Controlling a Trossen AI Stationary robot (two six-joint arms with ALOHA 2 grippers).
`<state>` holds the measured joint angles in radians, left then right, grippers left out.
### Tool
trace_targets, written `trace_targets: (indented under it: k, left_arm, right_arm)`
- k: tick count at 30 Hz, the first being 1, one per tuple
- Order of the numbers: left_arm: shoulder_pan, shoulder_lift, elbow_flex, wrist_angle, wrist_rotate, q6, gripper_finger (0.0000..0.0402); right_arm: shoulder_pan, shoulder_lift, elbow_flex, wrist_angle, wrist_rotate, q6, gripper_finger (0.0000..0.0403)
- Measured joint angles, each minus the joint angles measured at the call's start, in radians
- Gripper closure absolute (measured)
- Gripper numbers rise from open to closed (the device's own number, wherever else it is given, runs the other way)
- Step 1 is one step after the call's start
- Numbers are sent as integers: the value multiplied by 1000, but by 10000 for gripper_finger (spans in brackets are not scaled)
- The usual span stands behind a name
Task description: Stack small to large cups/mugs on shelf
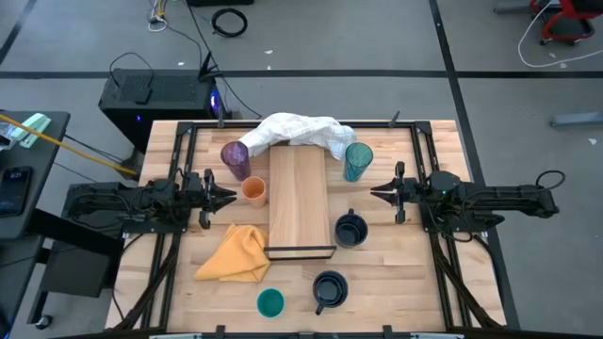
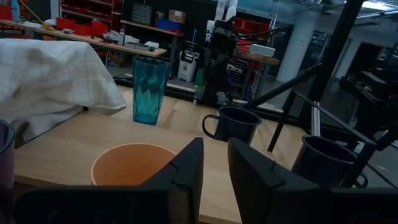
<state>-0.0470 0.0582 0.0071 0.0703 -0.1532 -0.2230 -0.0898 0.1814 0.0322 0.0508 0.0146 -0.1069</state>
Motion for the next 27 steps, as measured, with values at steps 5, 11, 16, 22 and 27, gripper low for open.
trace_targets:
  k: [5,11,16,22,27]
  left_arm:
    - [0,0,0,0,0,0,318]
    - [0,0,0,0,0,0,311]
    - [0,0,0,0,0,0,312]
    - [0,0,0,0,0,0,319]
    - [0,0,0,0,0,0,314]
  right_arm:
    - [0,0,0,0,0,0,351]
    - [0,0,0,0,0,0,351]
    - [0,0,0,0,0,0,351]
    - [0,0,0,0,0,0,351]
    - [-2,0,0,1,13,-130,351]
